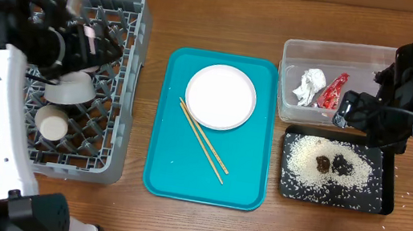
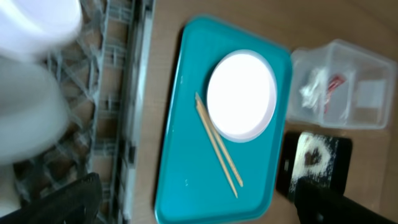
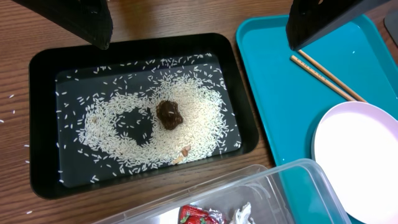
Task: Sort waste into correct bins and load items into the dishwasher
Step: 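Reach the left gripper to the chopsticks on the teal tray, then grasp one wooden chopstick with the left gripper and lift it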
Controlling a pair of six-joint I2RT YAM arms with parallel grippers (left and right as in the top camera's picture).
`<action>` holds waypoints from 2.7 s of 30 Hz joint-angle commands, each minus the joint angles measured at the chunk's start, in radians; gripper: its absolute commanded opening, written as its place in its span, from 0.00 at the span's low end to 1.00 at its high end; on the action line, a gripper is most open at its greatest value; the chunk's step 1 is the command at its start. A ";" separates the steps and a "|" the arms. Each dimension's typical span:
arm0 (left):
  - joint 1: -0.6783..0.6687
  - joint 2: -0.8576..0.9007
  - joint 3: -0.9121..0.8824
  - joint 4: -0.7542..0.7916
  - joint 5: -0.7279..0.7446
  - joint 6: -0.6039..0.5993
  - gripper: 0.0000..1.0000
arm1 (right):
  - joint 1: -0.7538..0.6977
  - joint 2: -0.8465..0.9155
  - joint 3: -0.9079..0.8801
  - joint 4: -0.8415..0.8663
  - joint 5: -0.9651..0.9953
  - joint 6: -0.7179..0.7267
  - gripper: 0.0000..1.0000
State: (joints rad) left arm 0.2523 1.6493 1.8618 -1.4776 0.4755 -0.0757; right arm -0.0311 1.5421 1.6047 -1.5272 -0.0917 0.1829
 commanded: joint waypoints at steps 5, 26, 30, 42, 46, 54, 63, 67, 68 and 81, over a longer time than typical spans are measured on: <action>-0.182 -0.018 0.005 -0.148 -0.268 -0.246 1.00 | 0.003 -0.003 0.019 -0.003 0.013 0.003 0.91; -0.761 -0.236 -0.564 0.307 -0.597 -0.786 1.00 | 0.003 -0.003 0.019 -0.005 0.008 0.003 1.00; -0.804 -0.143 -0.666 0.431 -0.568 -0.786 0.98 | 0.003 -0.003 0.019 -0.005 0.008 0.003 1.00; -0.808 0.164 -0.682 0.499 -0.536 -0.733 0.93 | 0.003 -0.003 0.019 -0.005 0.008 0.003 1.00; -0.808 0.209 -0.682 0.555 -0.475 -0.686 0.93 | 0.003 -0.003 0.019 -0.005 0.008 0.003 1.00; -0.808 0.229 -0.682 0.541 -0.489 -0.679 0.88 | 0.003 -0.003 0.019 -0.006 0.008 0.003 1.00; -0.811 0.229 -0.716 0.556 -0.464 -0.679 0.74 | 0.003 -0.003 0.019 -0.008 0.008 0.003 1.00; -0.811 0.229 -0.716 0.600 -0.384 -0.626 0.79 | 0.003 -0.003 0.019 -0.008 0.008 0.003 1.00; -0.811 0.229 -0.716 0.611 -0.366 -0.626 0.80 | 0.003 -0.003 0.019 -0.008 0.008 0.003 1.00; -0.802 0.227 -0.712 0.587 -0.312 -0.611 0.77 | 0.003 -0.003 0.019 -0.008 0.008 0.003 1.00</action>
State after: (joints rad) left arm -0.5549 1.8629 1.1519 -0.8886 0.1436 -0.7063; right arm -0.0303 1.5421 1.6047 -1.5375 -0.0887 0.1833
